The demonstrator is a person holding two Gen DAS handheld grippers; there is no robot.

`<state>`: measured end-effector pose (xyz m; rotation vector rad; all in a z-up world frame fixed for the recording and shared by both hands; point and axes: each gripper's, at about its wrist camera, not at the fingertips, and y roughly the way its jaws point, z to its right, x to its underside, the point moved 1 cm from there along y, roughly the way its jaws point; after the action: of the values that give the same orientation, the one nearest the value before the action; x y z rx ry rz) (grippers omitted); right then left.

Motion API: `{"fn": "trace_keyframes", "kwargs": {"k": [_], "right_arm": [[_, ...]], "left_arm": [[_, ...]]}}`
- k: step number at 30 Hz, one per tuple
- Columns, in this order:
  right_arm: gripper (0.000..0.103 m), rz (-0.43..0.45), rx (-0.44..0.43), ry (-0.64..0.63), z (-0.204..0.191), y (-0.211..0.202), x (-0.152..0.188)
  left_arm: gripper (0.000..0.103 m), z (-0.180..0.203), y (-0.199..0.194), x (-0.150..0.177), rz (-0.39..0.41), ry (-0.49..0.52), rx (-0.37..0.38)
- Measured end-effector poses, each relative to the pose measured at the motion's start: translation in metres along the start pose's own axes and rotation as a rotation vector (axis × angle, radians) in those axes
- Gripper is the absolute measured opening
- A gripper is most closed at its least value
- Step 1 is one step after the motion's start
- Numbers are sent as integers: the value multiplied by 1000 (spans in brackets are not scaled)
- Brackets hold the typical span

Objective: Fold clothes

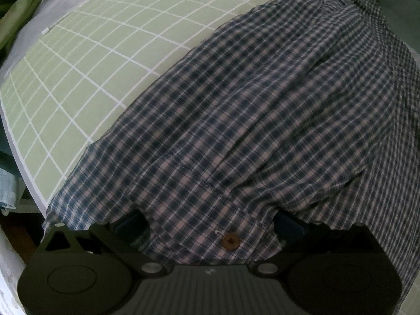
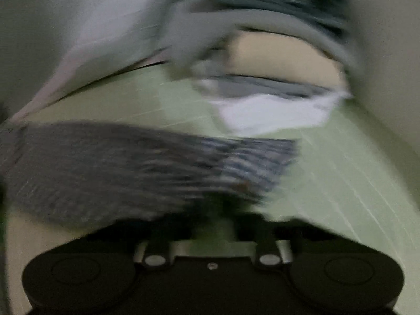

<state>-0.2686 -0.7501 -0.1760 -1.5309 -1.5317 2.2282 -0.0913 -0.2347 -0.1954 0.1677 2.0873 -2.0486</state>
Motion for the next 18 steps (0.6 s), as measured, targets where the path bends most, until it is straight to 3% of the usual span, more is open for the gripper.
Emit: {"fn": "trace_keyframes", "kwargs": {"k": [4, 11, 18], "right_arm": [[4, 55, 6, -94, -18, -19, 1], [4, 142, -22, -107, -36, -67, 5], [4, 187, -48, -144, -80, -114, 19]], "left_arm": [[103, -7, -6, 1, 11, 12, 26], [103, -25, -42, 7, 112, 72, 123], [103, -39, -63, -3, 188, 140, 190]]}}
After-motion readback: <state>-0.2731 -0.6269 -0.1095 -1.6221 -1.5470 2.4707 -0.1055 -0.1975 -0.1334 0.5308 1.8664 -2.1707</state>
